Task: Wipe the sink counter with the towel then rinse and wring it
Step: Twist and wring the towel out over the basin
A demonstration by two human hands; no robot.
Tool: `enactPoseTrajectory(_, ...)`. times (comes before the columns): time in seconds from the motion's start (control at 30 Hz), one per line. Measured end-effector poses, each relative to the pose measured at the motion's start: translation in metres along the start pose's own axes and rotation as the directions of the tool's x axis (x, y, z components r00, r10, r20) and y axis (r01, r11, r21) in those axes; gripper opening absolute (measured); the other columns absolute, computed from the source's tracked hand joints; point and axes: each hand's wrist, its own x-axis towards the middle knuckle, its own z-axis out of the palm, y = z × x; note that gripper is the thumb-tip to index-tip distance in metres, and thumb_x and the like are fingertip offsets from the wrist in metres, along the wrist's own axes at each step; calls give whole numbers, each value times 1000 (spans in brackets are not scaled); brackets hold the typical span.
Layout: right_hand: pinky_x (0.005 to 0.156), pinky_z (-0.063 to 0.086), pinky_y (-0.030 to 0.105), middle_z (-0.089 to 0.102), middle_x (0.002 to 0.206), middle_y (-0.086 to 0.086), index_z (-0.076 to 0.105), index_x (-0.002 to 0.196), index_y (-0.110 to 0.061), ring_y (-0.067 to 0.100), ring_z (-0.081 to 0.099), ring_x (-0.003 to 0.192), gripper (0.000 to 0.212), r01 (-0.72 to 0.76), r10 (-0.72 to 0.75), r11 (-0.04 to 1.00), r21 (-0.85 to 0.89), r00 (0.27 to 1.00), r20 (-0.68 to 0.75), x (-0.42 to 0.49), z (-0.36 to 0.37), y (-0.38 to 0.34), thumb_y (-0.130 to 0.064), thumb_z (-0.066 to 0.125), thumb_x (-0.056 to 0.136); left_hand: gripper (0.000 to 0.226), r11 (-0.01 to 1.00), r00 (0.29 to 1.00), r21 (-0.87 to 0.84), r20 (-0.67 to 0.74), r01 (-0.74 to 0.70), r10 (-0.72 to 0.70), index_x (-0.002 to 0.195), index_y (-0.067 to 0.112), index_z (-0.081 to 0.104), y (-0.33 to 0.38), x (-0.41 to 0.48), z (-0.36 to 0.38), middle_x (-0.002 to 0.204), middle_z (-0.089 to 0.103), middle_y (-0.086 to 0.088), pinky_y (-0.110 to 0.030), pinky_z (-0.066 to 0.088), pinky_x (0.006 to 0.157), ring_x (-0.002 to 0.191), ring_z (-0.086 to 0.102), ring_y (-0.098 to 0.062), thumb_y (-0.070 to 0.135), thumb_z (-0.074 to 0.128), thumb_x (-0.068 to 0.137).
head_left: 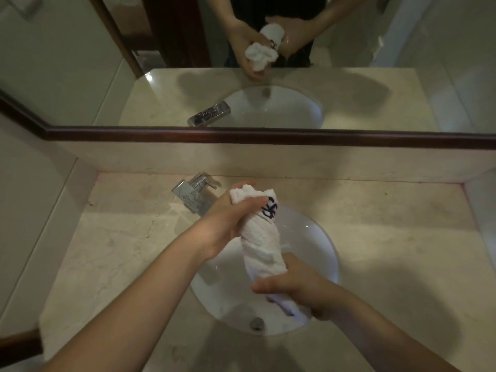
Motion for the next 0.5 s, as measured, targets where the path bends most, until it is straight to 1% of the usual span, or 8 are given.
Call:
enactPoseTrajectory(0.07,73,55,27,80,89,-3,78,100,-18,8,70,80,33,-18,-14,978,-207,988,-154,0,-8,-3,-28,93,72,79,984,986,179,-163,-9,39,152,26,37,11,-6,3,139,60,-7,-39,59,91,114,68,-22,24,81,86)
enactPoseTrajectory(0.1,74,55,27,80,90,-5,78,101,-16,7,70,82,36,-32,-23,966,-258,978,-209,0,-9,-5,-31,94,72,83,970,971,242,-227,-20,77,154,29,34,17,-8,7,138,57,-4,-37,58,90,112,67,-19,26,81,86)
enactPoseTrajectory(0.2,70,56,38,79,85,4,75,94,-9,11,69,72,46,-58,-134,863,-502,931,-339,0,-6,-8,-45,89,69,93,950,938,311,-320,-28,132,155,28,31,25,-11,26,132,53,0,-36,53,93,113,61,-20,33,85,80)
enactPoseTrajectory(0.27,70,56,43,77,80,4,70,89,-15,15,70,71,42,-119,-220,755,-644,880,-420,1,3,-8,-50,80,68,104,954,905,301,-403,-10,136,156,23,27,28,-8,42,130,51,2,-27,46,87,109,57,-16,40,89,74)
enactPoseTrajectory(0.37,63,50,34,73,79,-1,66,102,-22,22,72,77,38,-192,-367,607,-771,793,-487,0,22,-8,-49,75,76,116,928,845,355,-525,114,97,156,24,18,30,-3,52,147,39,-6,-28,39,91,127,48,-25,44,91,69)
enactPoseTrajectory(0.4,62,44,32,71,78,-1,65,106,-22,24,71,79,40,-207,-402,563,-800,778,-484,0,28,-8,-50,74,79,108,926,840,351,-537,140,77,152,21,25,28,1,50,140,45,-6,-32,42,90,122,50,-25,41,91,69)
enactPoseTrajectory(0.43,61,40,30,69,78,-1,64,108,-22,24,71,80,42,-218,-415,540,-813,771,-483,-2,33,-9,-52,74,80,85,939,844,317,-534,136,58,138,16,41,25,4,47,122,55,-3,-32,44,84,109,56,-22,35,90,71)
enactPoseTrajectory(0.5,61,39,30,70,81,-3,64,103,-24,20,68,78,45,-215,-377,562,-798,792,-480,-6,35,-13,-59,77,78,30,980,841,172,-542,96,12,93,12,60,18,8,38,86,64,-3,-30,50,69,84,66,-23,19,84,76)
